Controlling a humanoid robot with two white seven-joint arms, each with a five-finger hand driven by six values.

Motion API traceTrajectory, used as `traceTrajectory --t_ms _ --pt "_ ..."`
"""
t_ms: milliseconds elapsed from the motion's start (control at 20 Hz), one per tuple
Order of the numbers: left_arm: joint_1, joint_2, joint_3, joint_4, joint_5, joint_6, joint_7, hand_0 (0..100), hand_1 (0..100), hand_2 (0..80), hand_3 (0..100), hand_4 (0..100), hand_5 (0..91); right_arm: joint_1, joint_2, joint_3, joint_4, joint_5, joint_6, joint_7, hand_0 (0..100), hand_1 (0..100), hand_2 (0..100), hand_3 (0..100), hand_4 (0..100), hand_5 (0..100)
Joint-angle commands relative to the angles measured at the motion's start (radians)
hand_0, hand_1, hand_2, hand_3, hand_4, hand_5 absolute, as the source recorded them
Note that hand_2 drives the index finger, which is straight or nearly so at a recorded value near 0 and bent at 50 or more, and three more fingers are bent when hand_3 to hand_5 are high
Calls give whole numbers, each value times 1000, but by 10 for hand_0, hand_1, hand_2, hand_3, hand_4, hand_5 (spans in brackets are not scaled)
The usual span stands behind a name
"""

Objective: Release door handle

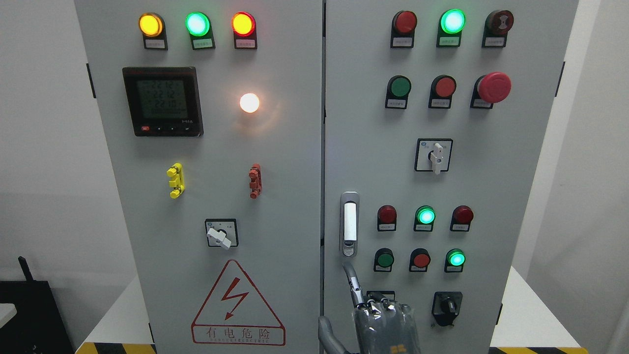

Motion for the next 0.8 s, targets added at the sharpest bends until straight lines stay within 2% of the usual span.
traceTrajectory --t_ms 0,50,200,401,501,601,751 --pt "31 0 0 -31 -1 0 1 120 389 0 0 0 0 30 0 0 -51 -57 -51 -28 446 94 85 1000 872 977" --pt "31 0 0 -31 -1 0 1 120 389 0 0 0 0 32 0 -2 -51 -66 -64 -39 456 47 217 1000 873 974" --pt "31 0 0 -31 0 0 1 120 389 0 0 0 0 34 0 -3 -56 -98 -89 -57 456 0 405 1000 882 970" --pt "31 0 0 -31 0 0 1 120 389 0 0 0 0 35 -2 -5 -60 -149 -127 -80 418 0 498 1000 894 972" --pt "31 0 0 -31 0 0 1 120 389 0 0 0 0 44 -2 -5 -60 -172 -152 -102 376 0 582 1000 897 973" --pt "31 0 0 -31 0 0 1 120 389 0 0 0 0 60 -2 -9 -62 -195 -180 -119 363 0 623 1000 900 972" --pt "31 0 0 -31 0 0 1 120 389 0 0 0 0 75 -2 -25 -68 -224 -227 -131 342 0 723 1000 918 976"
